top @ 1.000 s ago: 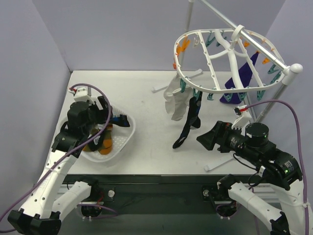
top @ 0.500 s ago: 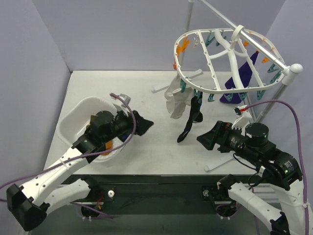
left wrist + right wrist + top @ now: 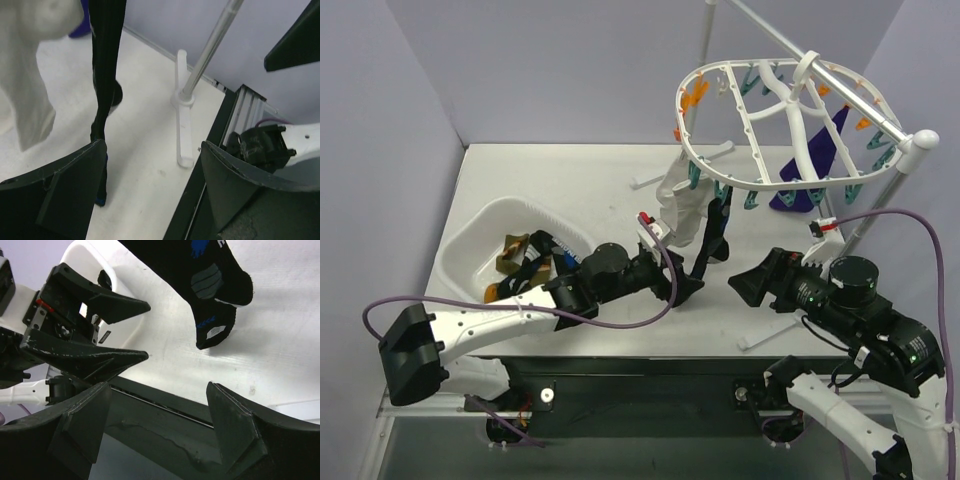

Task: Remove the socks clipped to the hanger

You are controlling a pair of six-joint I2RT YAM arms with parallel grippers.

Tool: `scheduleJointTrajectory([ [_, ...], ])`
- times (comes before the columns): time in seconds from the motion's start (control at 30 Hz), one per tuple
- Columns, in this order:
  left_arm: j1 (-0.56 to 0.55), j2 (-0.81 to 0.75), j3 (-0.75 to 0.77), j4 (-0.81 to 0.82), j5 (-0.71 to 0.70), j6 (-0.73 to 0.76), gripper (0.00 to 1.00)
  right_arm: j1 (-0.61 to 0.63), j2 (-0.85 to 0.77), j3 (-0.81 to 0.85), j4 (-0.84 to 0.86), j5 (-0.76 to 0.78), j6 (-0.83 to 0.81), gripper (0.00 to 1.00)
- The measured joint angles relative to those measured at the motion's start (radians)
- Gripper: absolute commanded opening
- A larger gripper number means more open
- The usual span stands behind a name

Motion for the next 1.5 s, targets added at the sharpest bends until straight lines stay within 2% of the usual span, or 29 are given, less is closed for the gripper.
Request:
scheduleJointTrajectory([
  [0.27,-0.009,0.133,0.117,0.150,-0.125,0.051,0.83,0.000,-0.005,0.021,-0.001,0.018,0.000,0.77],
  [0.4,-0.009,0.221,0.173,0.166,-0.181,0.066,0.76,0.000,-0.007,0.021,-0.003,0.026,0.001,0.77],
  [0.5,-0.009,0.271,0.210,0.167,-0.209,0.073,0.60,0.000,-0.008,0.024,-0.010,0.035,0.000,0.77],
  [0.53,-0.008,0.280,0.218,0.167,-0.215,0.075,0.51,0.000,-0.008,0.024,-0.011,0.040,0.000,0.77],
  [0.67,-0.008,0.299,0.264,0.165,-0.226,0.080,0.30,0.000,-0.008,0.024,-0.034,0.071,-0.003,0.76],
  [0.83,-0.008,0.301,0.322,0.140,-0.206,0.069,0.06,0.000,-0.002,0.024,-0.070,0.114,-0.012,0.76],
  [0.9,-0.008,0.301,0.338,0.126,-0.191,0.063,0.00,0.000,0.004,0.024,-0.079,0.123,-0.019,0.76],
  [1.13,-0.008,0.281,0.346,0.058,-0.127,0.005,0.00,0.000,0.017,0.014,-0.090,0.154,-0.032,0.79],
  [1.3,-0.008,0.229,0.346,0.019,-0.029,-0.090,0.00,0.000,0.026,-0.031,-0.077,0.154,-0.042,0.86],
  [1.5,-0.007,0.155,0.326,0.046,0.105,-0.229,0.00,0.000,0.024,-0.113,0.009,0.085,-0.061,0.89],
])
